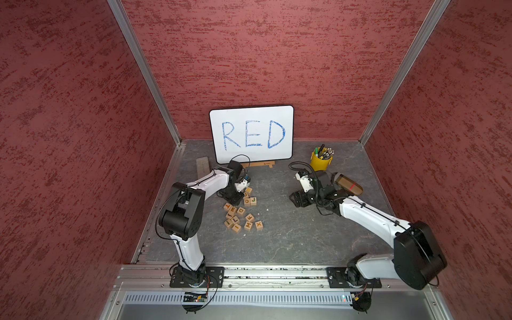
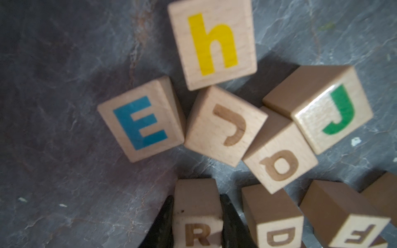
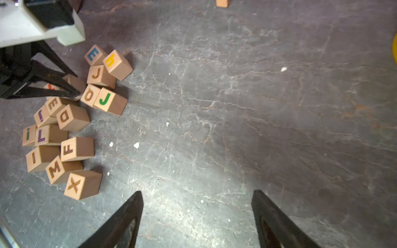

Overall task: Assemble the uppercase word "red" with letter blocks
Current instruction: Pick up the letter block from the center of the board.

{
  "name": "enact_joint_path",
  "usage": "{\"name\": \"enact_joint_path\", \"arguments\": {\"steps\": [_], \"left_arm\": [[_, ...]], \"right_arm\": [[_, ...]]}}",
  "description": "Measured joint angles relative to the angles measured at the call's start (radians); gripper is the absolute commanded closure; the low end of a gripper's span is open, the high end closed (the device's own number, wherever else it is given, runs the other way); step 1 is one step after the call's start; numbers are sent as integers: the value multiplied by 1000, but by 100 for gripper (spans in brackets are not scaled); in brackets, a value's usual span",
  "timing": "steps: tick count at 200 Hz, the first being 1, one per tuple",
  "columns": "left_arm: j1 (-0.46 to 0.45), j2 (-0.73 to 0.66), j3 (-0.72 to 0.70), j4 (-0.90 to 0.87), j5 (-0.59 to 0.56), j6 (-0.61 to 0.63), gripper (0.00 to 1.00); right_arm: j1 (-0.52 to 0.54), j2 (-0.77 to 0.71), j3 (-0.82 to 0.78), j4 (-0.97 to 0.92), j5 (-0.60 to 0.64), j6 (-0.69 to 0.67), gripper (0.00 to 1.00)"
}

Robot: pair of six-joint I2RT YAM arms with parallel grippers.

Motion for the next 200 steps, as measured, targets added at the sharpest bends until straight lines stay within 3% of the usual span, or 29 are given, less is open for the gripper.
{"name": "enact_joint_path", "arguments": {"steps": [108, 200], "left_arm": [[-11, 1, 78, -74, 2, -49, 84], [-88, 85, 357, -191, -7, -92, 85]], "right_arm": [[24, -37, 0, -2, 41, -6, 17], [24, -86, 0, -28, 109, 34, 17]]}}
